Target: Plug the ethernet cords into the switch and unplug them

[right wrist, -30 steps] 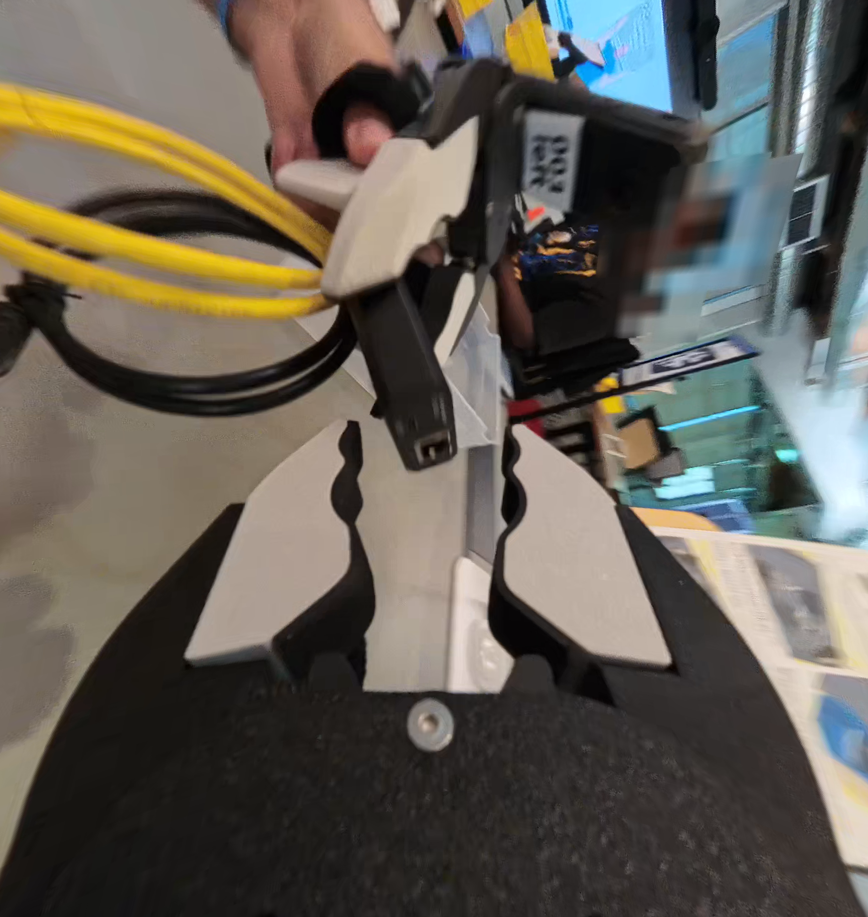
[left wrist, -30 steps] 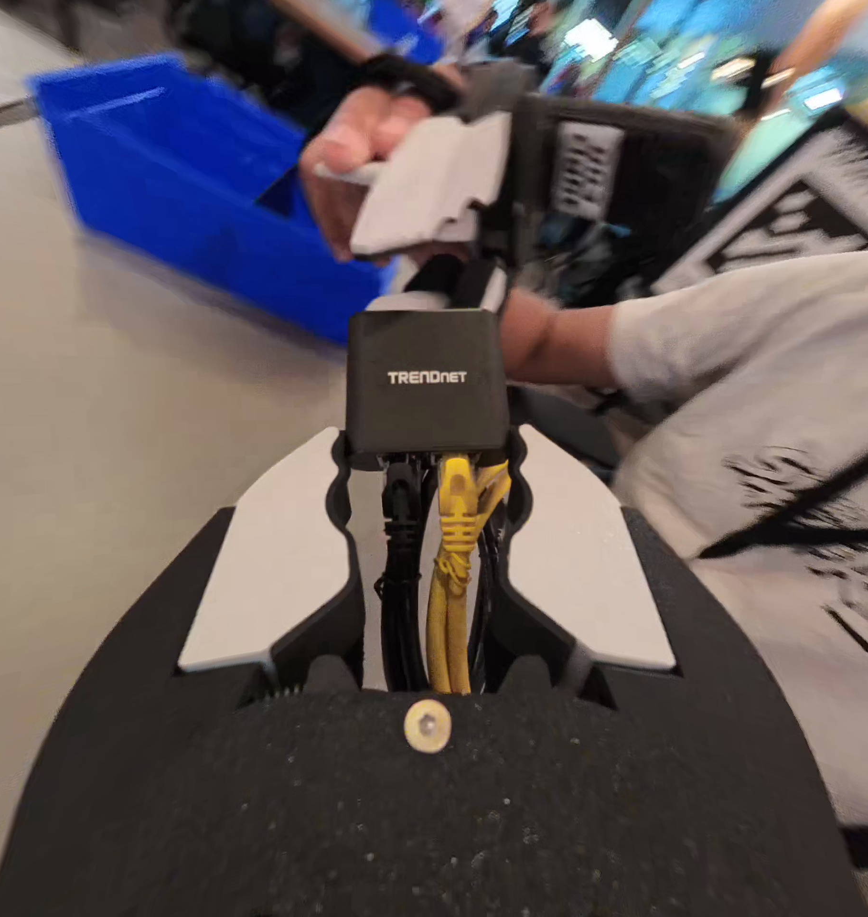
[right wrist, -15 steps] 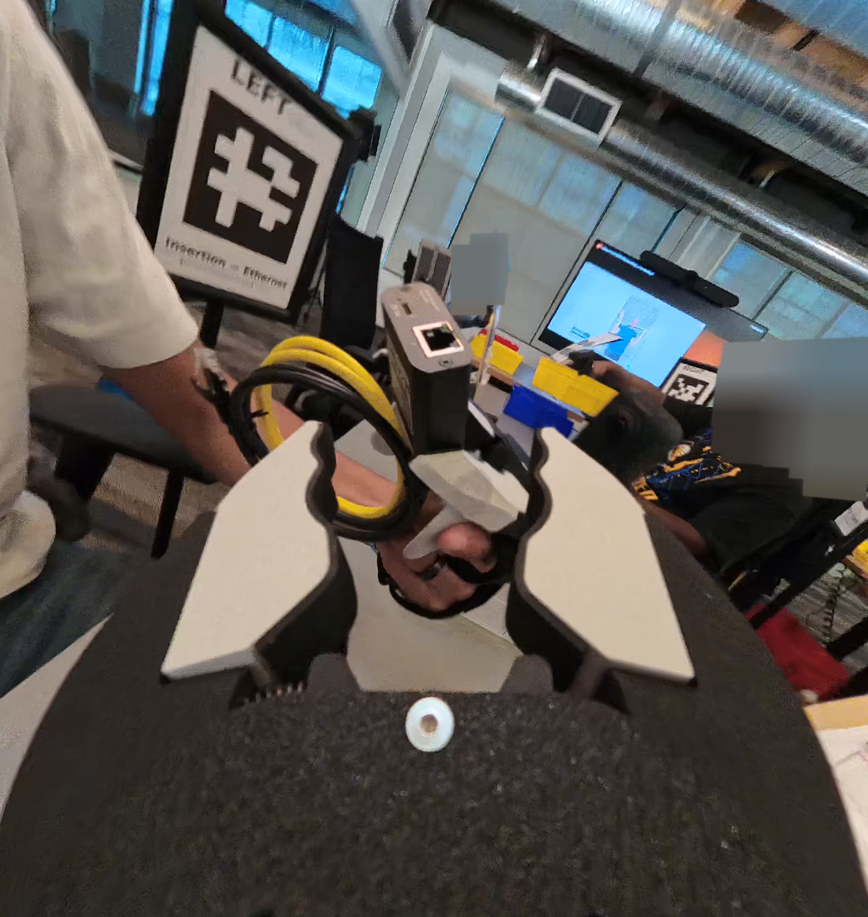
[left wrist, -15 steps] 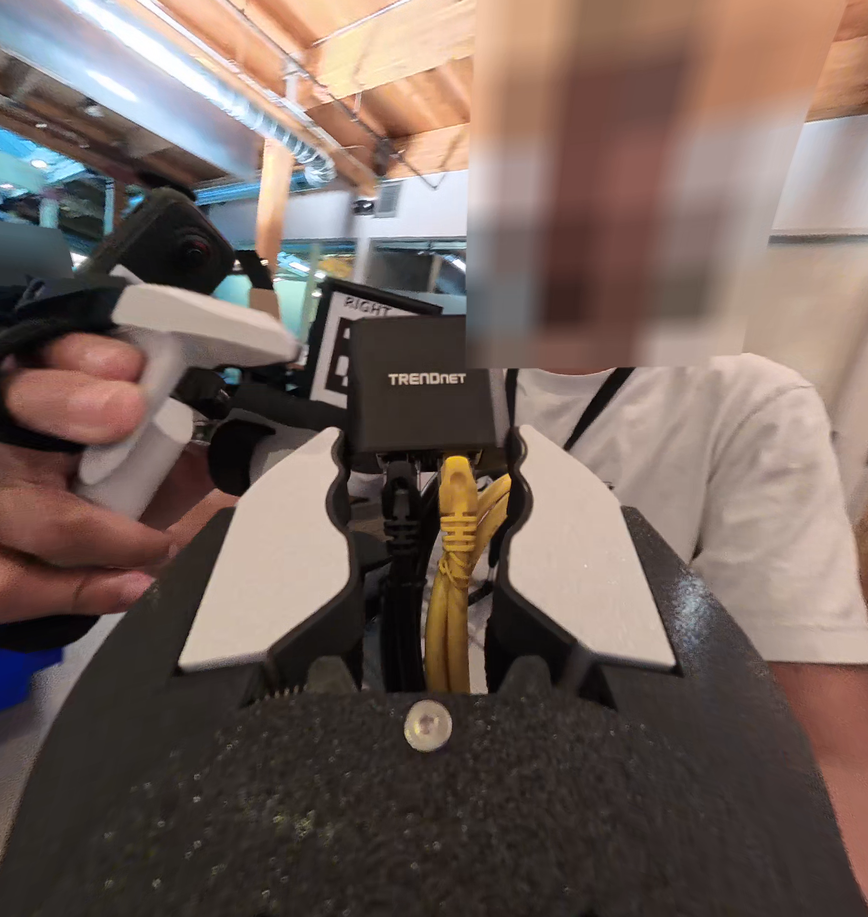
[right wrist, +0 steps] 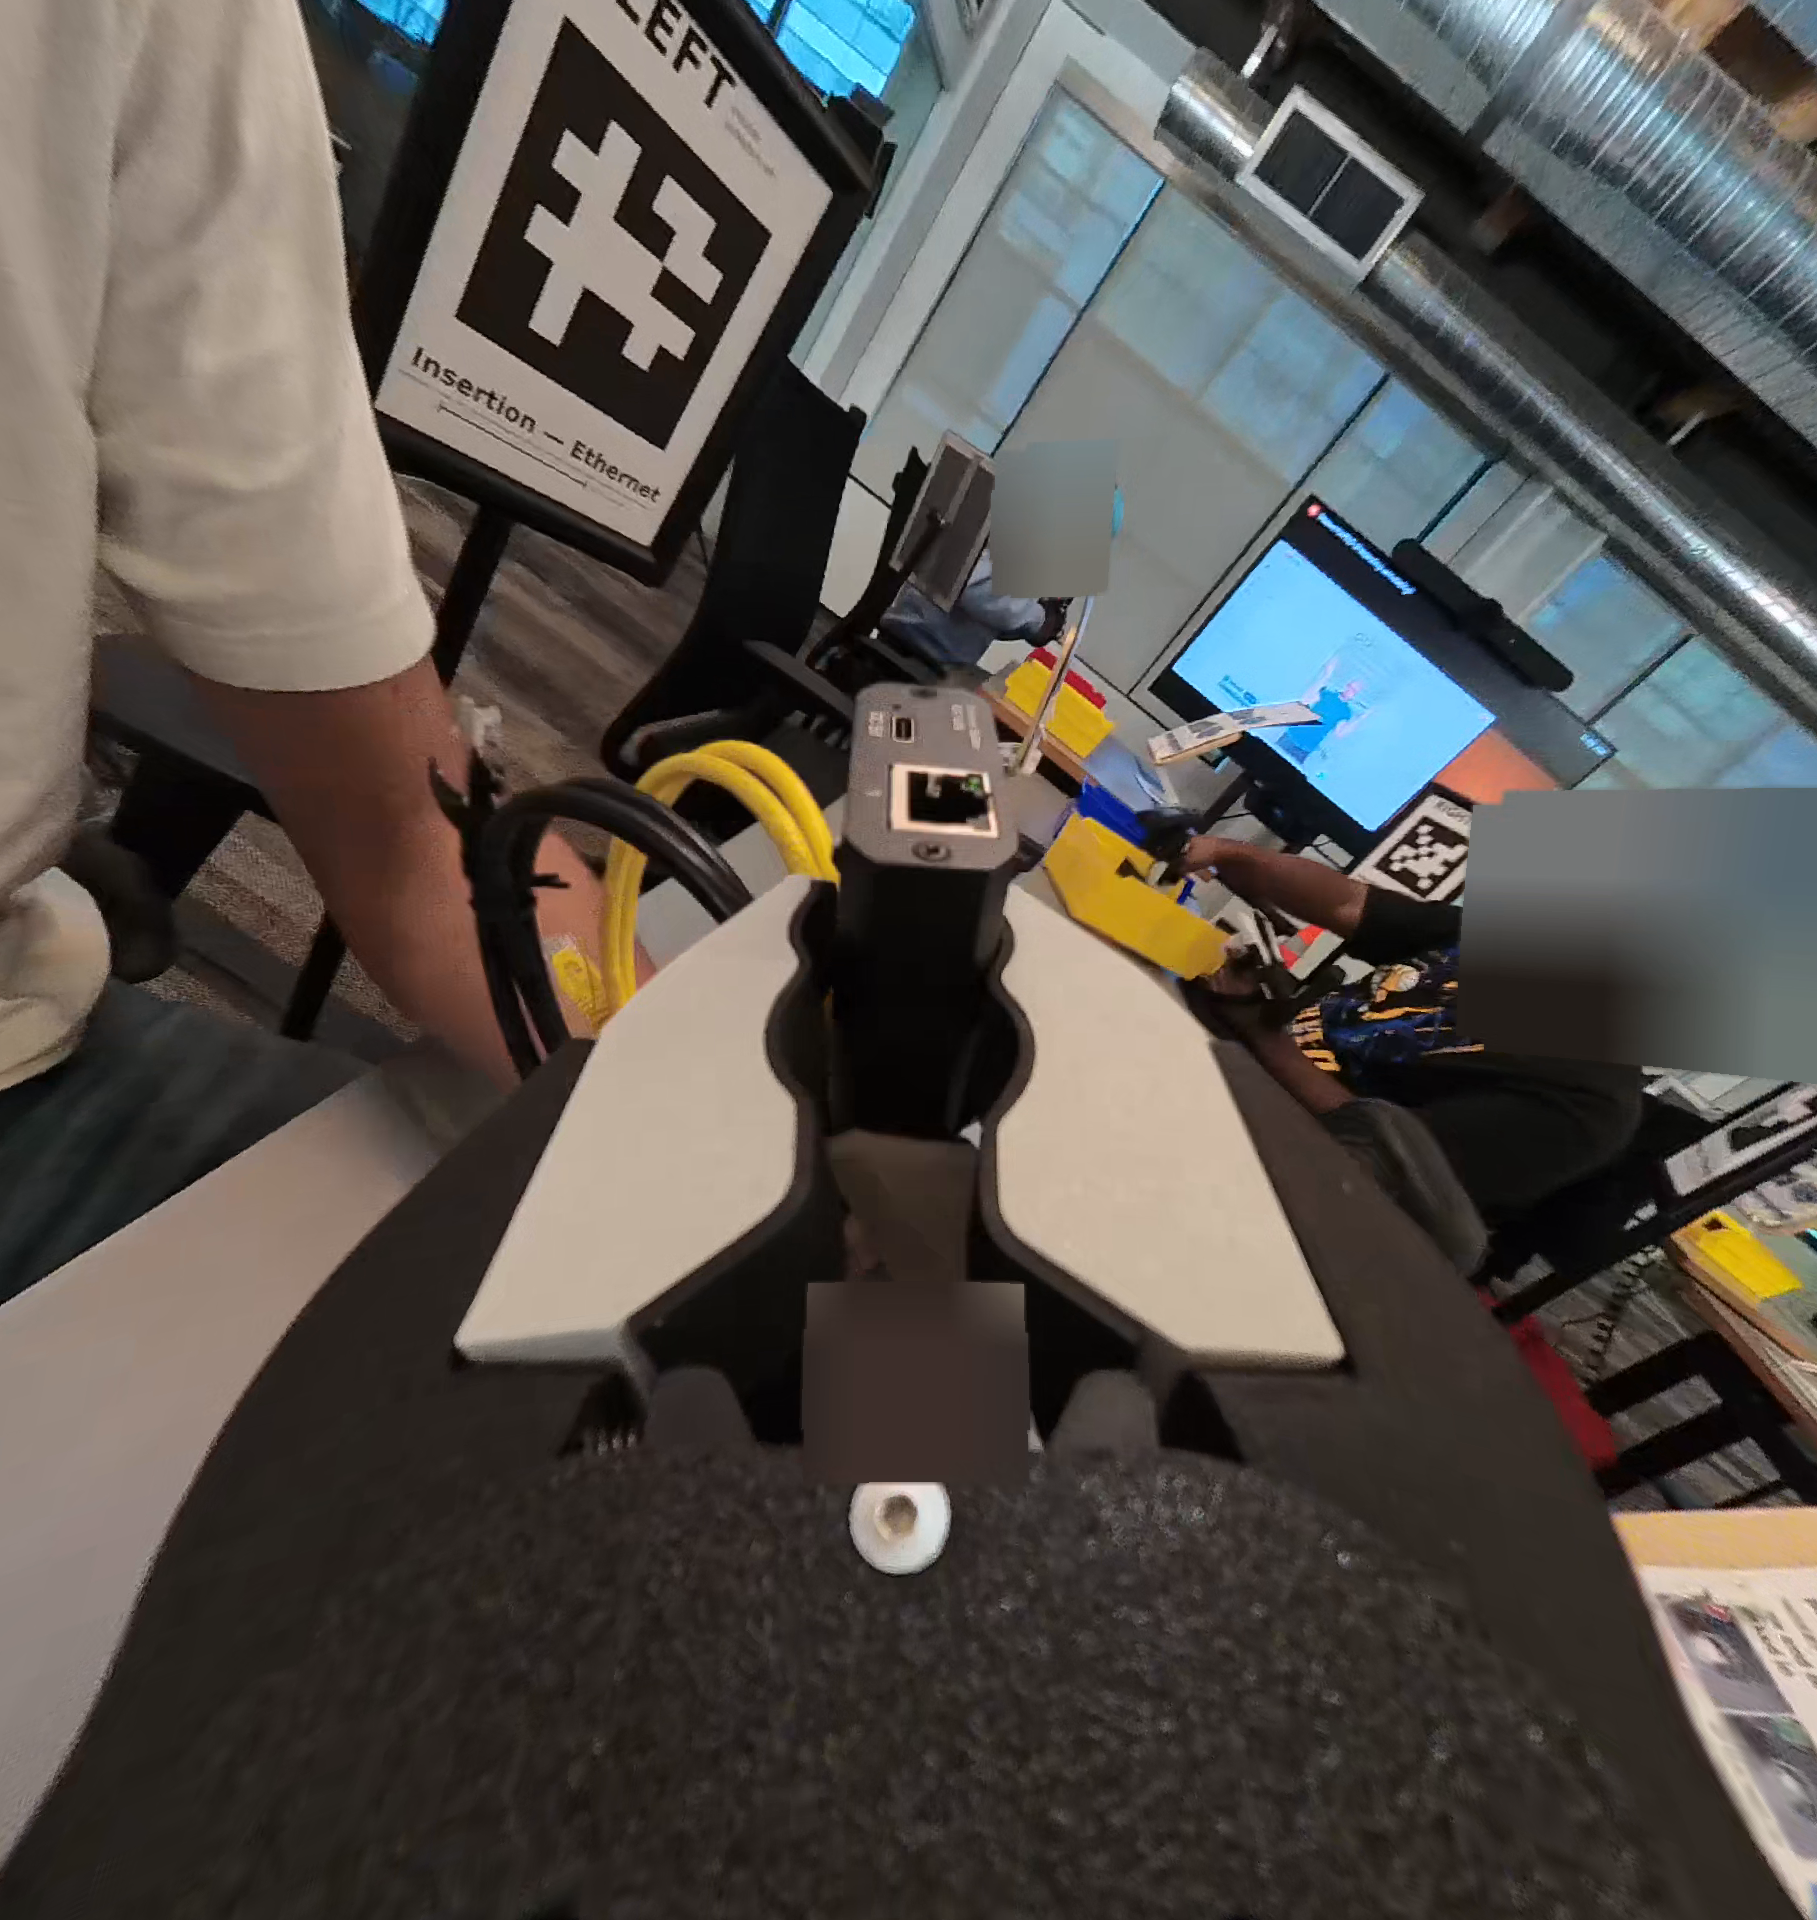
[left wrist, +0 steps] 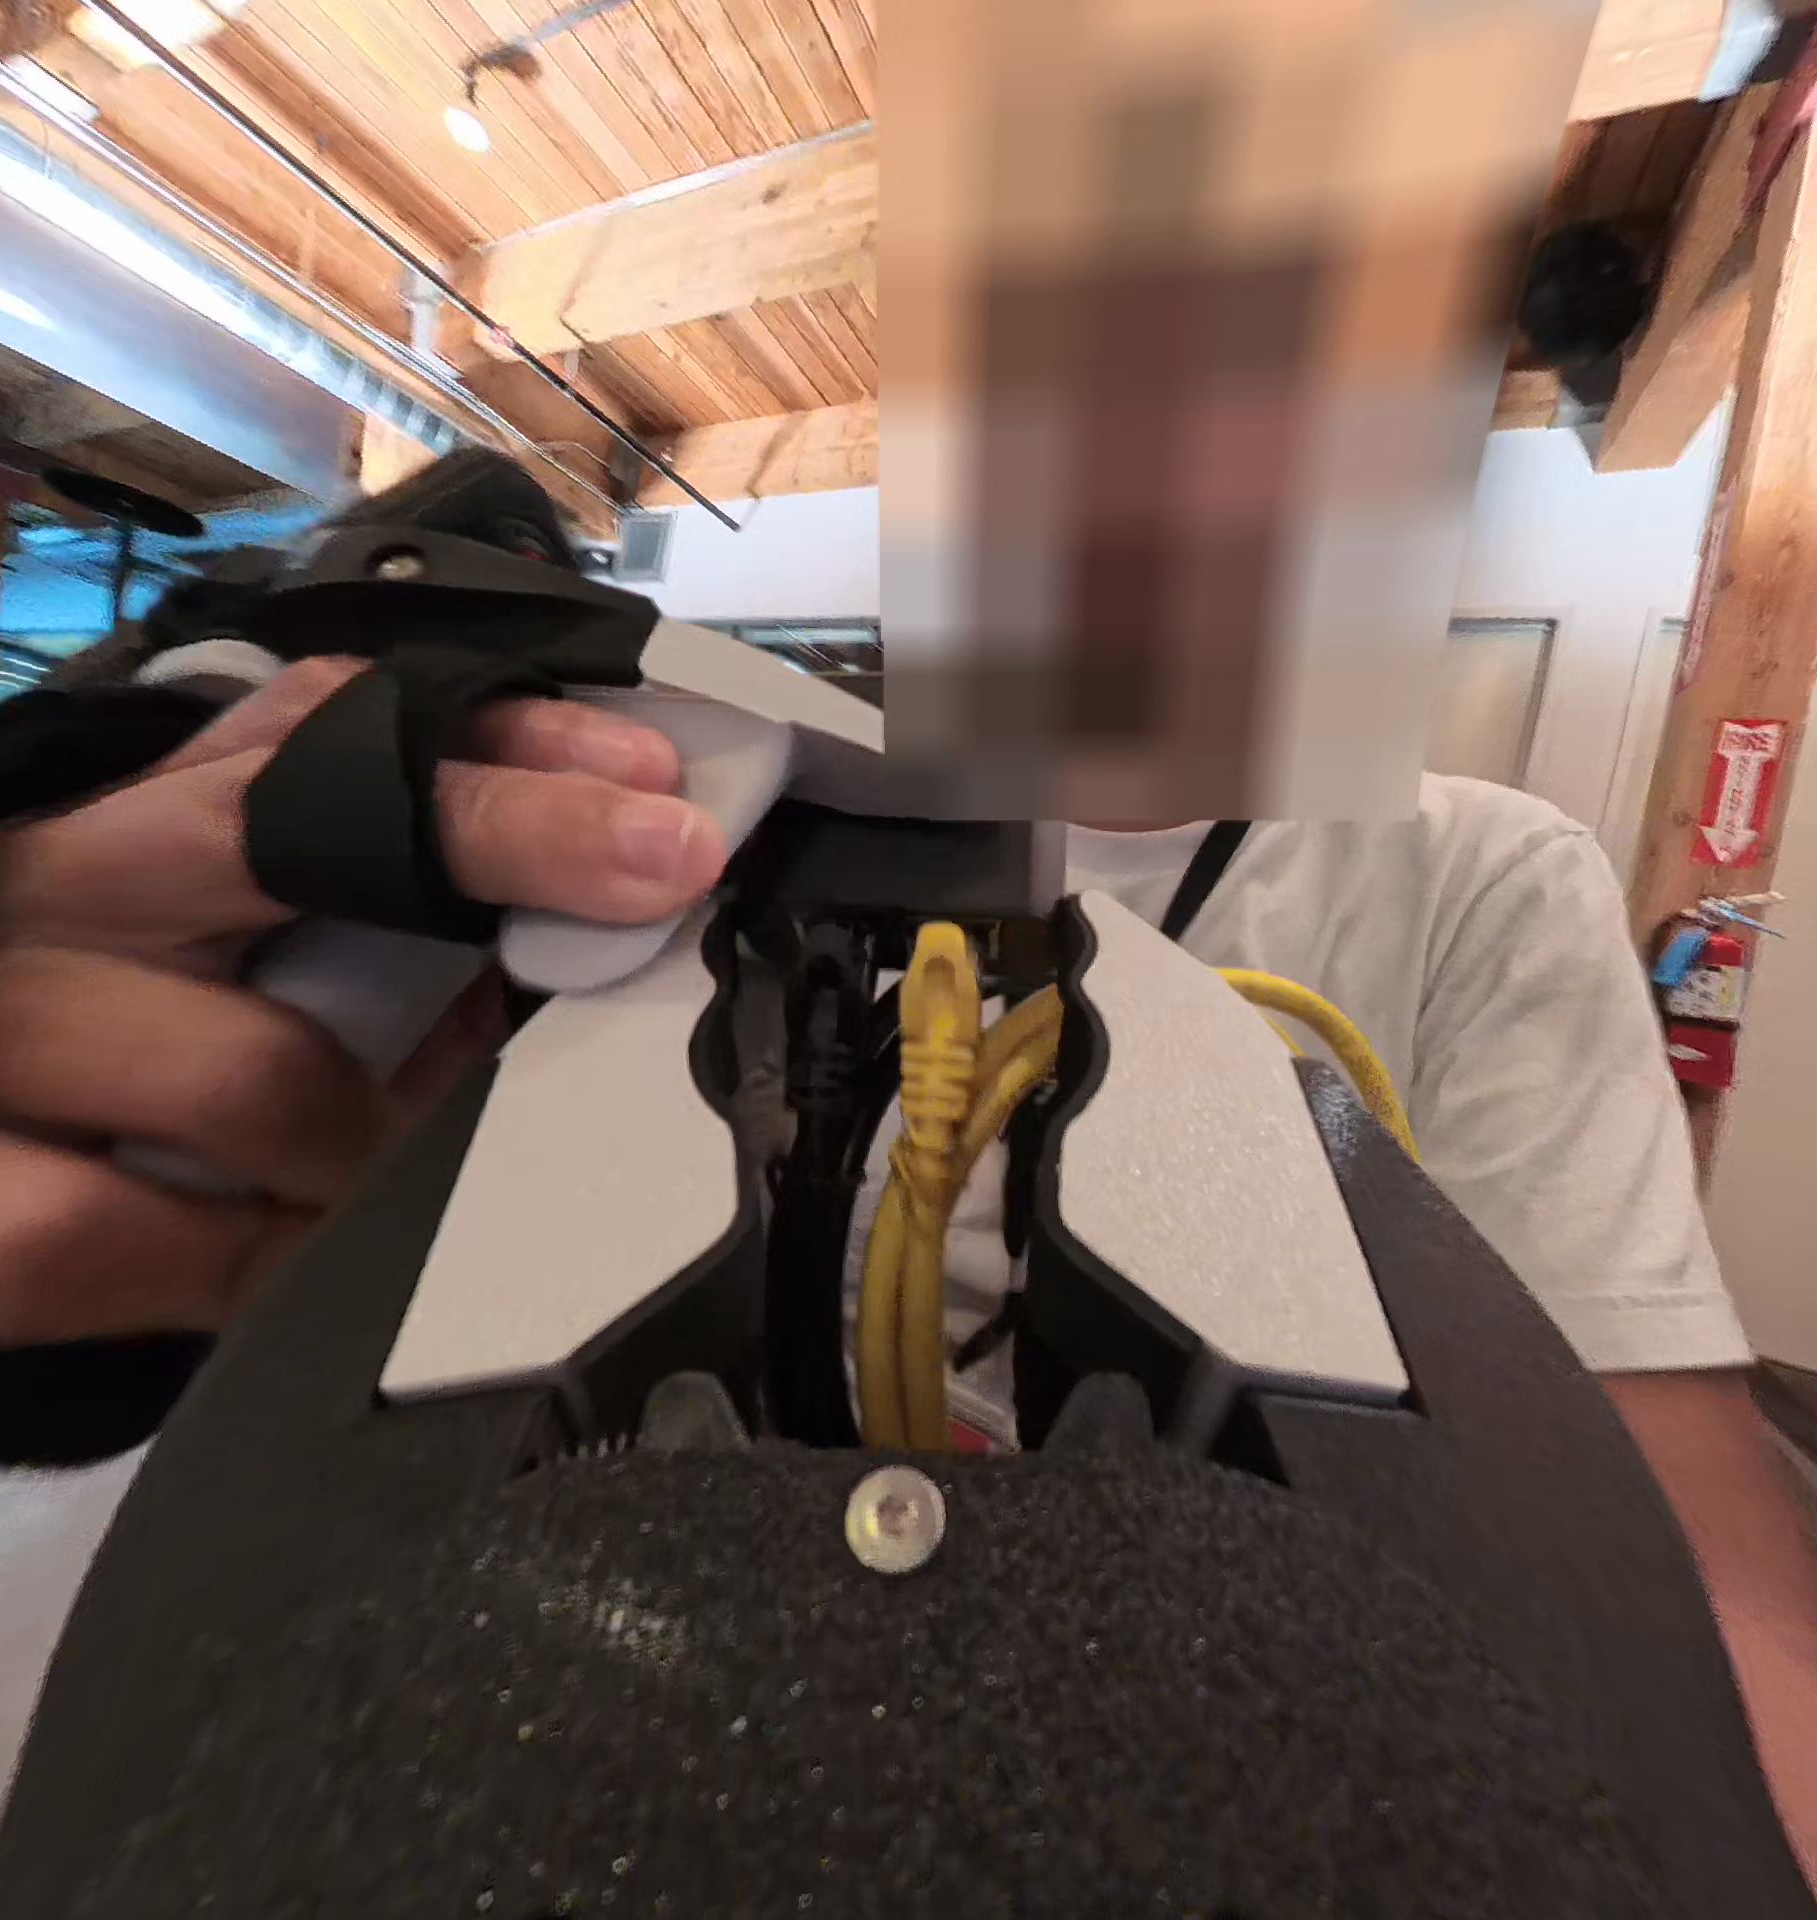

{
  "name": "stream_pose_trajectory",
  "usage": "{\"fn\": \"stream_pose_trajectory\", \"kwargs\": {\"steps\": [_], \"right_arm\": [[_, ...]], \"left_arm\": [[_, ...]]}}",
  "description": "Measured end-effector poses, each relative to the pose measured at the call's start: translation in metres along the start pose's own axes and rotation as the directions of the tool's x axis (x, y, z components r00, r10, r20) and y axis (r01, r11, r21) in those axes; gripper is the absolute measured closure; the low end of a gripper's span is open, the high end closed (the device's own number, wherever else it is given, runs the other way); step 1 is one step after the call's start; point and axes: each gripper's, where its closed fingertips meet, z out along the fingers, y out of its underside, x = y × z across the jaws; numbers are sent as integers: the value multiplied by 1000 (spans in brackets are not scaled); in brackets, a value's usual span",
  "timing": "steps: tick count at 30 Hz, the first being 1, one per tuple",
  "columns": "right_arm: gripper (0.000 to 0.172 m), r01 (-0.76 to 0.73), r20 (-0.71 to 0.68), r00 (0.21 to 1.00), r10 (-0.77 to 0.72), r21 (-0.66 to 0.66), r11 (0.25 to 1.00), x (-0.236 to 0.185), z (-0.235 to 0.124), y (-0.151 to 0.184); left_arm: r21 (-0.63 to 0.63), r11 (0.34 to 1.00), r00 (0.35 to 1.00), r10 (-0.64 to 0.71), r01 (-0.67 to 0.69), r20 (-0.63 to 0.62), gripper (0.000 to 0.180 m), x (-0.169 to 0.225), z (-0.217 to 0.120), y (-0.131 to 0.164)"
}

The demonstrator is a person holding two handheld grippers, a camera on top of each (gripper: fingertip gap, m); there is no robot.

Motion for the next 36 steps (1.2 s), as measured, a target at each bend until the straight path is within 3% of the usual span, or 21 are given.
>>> {"fn": "stream_pose_trajectory", "kwargs": {"steps": [3,5,10,12,15,17,23,26,28,31,33,36], "right_arm": [[148,28,-25,999,-28,-9,1000,5,-3,-7],[147,53,-41,997,-60,-154,987,10,-4,5],[148,122,-92,978,-187,-472,873,29,-18,49],[148,165,-103,953,-285,-614,772,41,-28,72],[147,222,-68,898,-434,-783,581,55,-42,107],[148,230,-43,882,-469,-830,509,59,-47,126],[148,164,-86,922,-377,-796,583,54,-44,154],[148,150,-104,918,-383,-802,578,57,-46,158],[147,162,-98,911,-400,-807,568,58,-46,158],[147,162,-87,913,-398,-819,551,58,-49,159],[148,167,-82,910,-406,-823,542,59,-50,158],[148,152,-93,914,-395,-825,544,60,-53,157]], "left_arm": [[110,993,985,12,-31,170,122,-8,-29,-14],[195,980,944,-19,-49,331,114,-14,-59,-26],[251,953,738,-46,-169,673,113,-3,-121,-63],[189,969,620,-48,-162,783,108,-1,-130,-62],[99,989,410,-46,-108,911,108,4,-140,-38],[57,994,240,-33,-96,970,109,11,-149,-10],[-96,988,-134,80,-117,988,119,57,-139,102],[-82,992,-143,67,-100,987,113,74,-121,137],[-105,989,-140,90,-105,986,111,83,-110,138],[-182,980,-210,162,-82,964,110,87,-119,141],[-164,986,-256,152,-25,955,109,86,-132,147],[-166,986,-253,160,-5,954,109,87,-133,148]]}}
